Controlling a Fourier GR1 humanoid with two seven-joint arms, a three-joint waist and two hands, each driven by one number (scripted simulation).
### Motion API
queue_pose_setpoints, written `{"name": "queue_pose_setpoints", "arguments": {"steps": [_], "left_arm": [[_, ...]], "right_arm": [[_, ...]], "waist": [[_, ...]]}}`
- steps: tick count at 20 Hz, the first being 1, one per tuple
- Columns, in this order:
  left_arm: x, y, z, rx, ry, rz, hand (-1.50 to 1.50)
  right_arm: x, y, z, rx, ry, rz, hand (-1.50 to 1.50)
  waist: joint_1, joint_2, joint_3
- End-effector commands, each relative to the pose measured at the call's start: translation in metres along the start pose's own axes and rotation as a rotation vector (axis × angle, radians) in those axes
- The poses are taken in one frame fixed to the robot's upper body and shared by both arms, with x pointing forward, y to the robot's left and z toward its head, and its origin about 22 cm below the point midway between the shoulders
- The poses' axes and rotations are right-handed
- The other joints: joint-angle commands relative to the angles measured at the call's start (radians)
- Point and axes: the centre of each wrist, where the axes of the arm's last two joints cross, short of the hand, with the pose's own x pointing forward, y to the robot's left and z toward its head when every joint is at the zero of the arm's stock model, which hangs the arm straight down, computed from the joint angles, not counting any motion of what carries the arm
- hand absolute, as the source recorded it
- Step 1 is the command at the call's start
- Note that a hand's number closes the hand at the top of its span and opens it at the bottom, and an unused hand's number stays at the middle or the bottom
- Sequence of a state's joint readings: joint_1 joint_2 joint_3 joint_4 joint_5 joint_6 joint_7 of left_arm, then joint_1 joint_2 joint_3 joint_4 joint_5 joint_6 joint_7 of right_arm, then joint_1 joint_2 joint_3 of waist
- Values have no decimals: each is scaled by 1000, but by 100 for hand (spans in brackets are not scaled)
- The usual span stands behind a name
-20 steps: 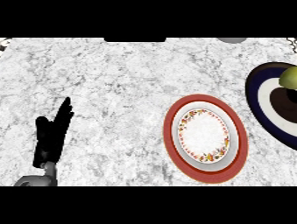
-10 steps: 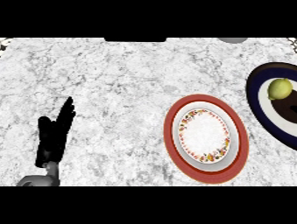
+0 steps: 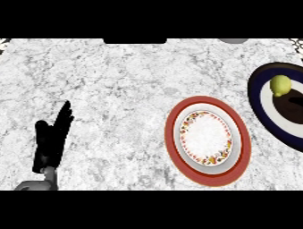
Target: Pick the lemon from the plate and place it in the plate
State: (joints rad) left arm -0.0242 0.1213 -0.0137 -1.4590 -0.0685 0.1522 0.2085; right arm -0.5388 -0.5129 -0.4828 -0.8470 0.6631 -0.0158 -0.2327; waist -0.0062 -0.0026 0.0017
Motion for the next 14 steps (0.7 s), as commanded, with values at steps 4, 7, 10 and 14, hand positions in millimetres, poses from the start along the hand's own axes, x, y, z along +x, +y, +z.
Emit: {"name": "queue_pose_setpoints", "arguments": {"steps": [4, 7, 10, 14], "left_arm": [[2, -7, -5, -8, 3, -5, 0], [-19, -4, 5, -11, 0, -4, 0], [6, -9, 7, -8, -7, -9, 0], [16, 17, 4, -14, -8, 1, 0]], "right_arm": [[-29, -31, 15, -117, -99, -389, -150], [-53, -24, 37, -101, -72, -400, -150], [-55, -58, 26, -69, -93, -432, -150], [-64, -37, 37, -62, -140, -469, -150]], "waist": [[-9, 1, -1], [4, 2, -2], [10, 3, -1], [11, 3, -1]]}}
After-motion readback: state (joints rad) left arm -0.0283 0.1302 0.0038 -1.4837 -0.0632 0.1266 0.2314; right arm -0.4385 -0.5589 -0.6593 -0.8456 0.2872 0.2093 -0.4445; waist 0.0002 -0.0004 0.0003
